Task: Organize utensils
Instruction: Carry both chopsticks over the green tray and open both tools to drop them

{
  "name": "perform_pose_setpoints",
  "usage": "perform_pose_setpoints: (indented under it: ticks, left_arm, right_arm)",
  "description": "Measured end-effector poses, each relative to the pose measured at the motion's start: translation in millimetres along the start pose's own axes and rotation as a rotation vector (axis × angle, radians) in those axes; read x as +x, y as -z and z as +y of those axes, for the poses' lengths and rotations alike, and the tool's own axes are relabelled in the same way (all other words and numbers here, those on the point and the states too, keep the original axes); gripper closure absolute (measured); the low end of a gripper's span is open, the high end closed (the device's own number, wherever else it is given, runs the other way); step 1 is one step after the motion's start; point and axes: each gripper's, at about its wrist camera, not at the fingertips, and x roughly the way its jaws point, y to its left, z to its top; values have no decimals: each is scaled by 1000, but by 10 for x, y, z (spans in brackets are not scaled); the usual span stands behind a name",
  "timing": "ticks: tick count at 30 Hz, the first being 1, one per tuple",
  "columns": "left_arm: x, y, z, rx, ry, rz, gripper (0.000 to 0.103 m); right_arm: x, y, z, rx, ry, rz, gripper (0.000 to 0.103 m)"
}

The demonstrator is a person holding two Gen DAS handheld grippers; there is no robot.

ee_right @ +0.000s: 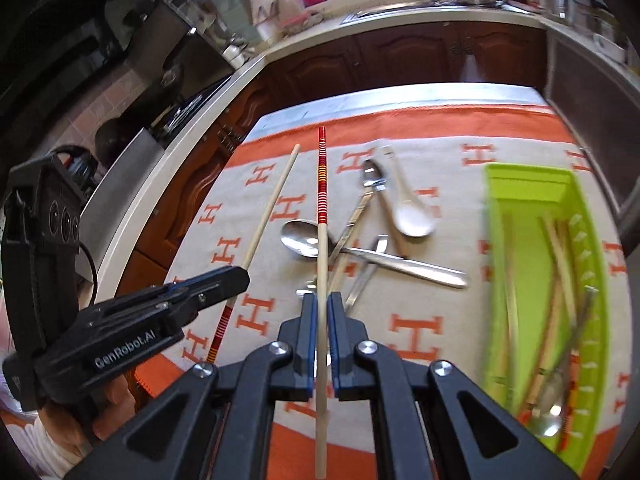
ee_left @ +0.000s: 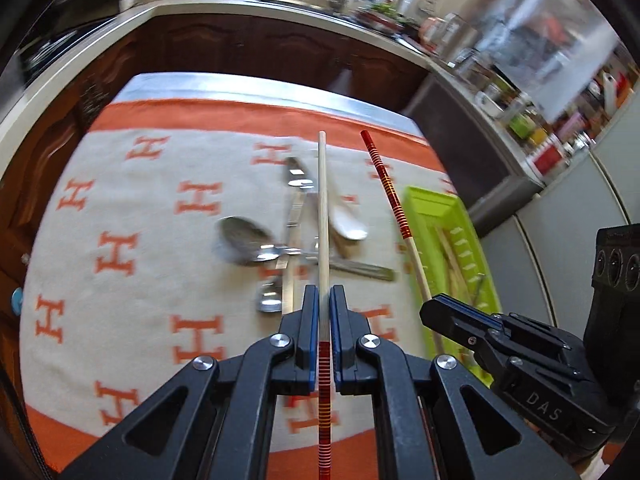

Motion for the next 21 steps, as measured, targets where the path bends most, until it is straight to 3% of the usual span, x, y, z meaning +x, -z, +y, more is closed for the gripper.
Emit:
perform_pose_setpoints:
  ticks: [9,17,18,21]
  left_arm:
    - [402,-130,-1181,139,117,115,100]
    - [825,-46,-1558,135,106,180,99]
    - [856,-36,-1563,134,98,183,98]
    - [902,8,-1545,136,67,194,80]
  right_arm:
    - [-600,138,-825,61,209,-83,98]
    - [-547,290,-1266,118,245,-23,97]
    - [-520,306,-1293,120,243,-12,97]
    - [-459,357,-1325,143,233,13,97]
